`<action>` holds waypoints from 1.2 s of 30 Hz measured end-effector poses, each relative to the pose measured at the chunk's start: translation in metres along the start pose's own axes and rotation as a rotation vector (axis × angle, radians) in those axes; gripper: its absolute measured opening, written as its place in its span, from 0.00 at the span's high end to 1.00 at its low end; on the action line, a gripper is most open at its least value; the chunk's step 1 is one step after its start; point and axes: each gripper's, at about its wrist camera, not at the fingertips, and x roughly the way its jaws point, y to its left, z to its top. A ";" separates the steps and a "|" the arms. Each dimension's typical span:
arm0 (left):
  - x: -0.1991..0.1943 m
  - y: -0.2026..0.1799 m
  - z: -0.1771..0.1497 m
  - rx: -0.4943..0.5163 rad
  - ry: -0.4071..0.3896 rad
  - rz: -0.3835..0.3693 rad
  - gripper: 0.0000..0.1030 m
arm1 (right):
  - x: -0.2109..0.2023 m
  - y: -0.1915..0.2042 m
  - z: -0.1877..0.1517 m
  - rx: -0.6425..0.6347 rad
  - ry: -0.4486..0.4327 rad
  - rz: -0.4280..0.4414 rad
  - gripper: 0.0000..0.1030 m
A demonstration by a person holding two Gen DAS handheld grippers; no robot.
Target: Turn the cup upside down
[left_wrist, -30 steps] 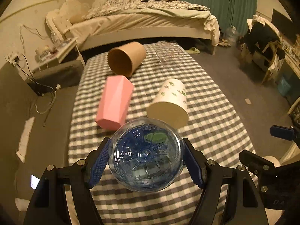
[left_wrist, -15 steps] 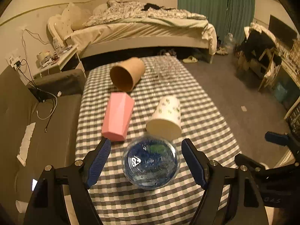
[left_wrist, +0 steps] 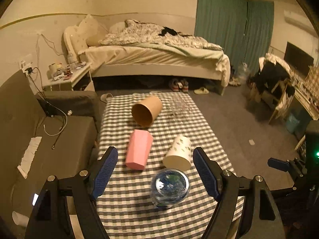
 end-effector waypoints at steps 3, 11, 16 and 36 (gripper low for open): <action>-0.009 0.015 -0.002 -0.017 -0.009 0.015 0.22 | -0.012 0.005 0.005 -0.003 -0.035 0.016 0.09; -0.002 0.040 -0.031 -0.036 0.050 0.076 0.22 | -0.019 0.022 0.002 -0.020 -0.094 0.071 0.09; 0.007 0.052 -0.053 -0.052 0.096 0.090 0.22 | -0.007 0.031 -0.011 -0.019 -0.092 0.104 0.09; 0.023 0.057 -0.095 -0.104 0.173 0.111 0.01 | 0.020 0.045 -0.033 -0.012 -0.109 0.095 0.00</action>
